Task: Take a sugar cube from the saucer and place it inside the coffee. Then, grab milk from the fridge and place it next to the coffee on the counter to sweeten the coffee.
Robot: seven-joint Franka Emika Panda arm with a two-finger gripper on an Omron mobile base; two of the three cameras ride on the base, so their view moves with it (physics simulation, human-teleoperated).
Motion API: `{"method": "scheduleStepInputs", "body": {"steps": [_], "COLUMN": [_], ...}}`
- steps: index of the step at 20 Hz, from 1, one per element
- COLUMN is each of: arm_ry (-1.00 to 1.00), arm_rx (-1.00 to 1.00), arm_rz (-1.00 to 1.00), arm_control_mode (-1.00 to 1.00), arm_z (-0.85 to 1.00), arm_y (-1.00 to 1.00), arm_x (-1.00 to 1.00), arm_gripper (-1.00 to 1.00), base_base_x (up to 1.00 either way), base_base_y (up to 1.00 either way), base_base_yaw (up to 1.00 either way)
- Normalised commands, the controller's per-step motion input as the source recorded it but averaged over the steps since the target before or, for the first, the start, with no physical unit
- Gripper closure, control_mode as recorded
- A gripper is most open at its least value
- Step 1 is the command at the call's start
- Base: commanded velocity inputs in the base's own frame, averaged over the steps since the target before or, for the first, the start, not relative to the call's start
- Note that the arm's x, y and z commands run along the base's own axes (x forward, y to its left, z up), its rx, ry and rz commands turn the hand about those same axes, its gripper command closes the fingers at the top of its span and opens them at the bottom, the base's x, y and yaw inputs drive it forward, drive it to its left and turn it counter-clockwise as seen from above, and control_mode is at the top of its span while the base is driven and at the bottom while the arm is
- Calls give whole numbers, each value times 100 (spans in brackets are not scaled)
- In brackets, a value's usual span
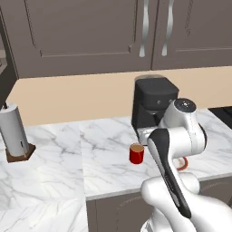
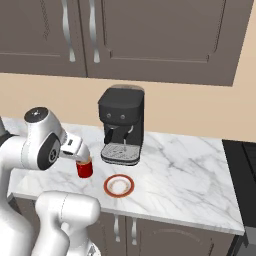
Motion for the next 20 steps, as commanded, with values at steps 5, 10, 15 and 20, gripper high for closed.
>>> {"method": "scheduleStepInputs", "body": {"steps": [5, 10, 15, 20], "arm_ry": [-6, -3, 0, 0], "arm_rx": [5, 2, 0, 0], "arm_rz": [0, 0, 0, 0], "arm_control_mode": [-100, 100, 100, 100], "arm_z": [0, 0, 0, 0], "arm_y": [-42, -26, 0, 0], "arm_x": [-10, -19, 0, 0], "arm_gripper": [-100, -100, -100, -100], "base_base_x": [0, -53, -97, -42], "base_base_y": [0, -43, -99, -94], "base_base_yaw": [0, -1, -17, -54]}}
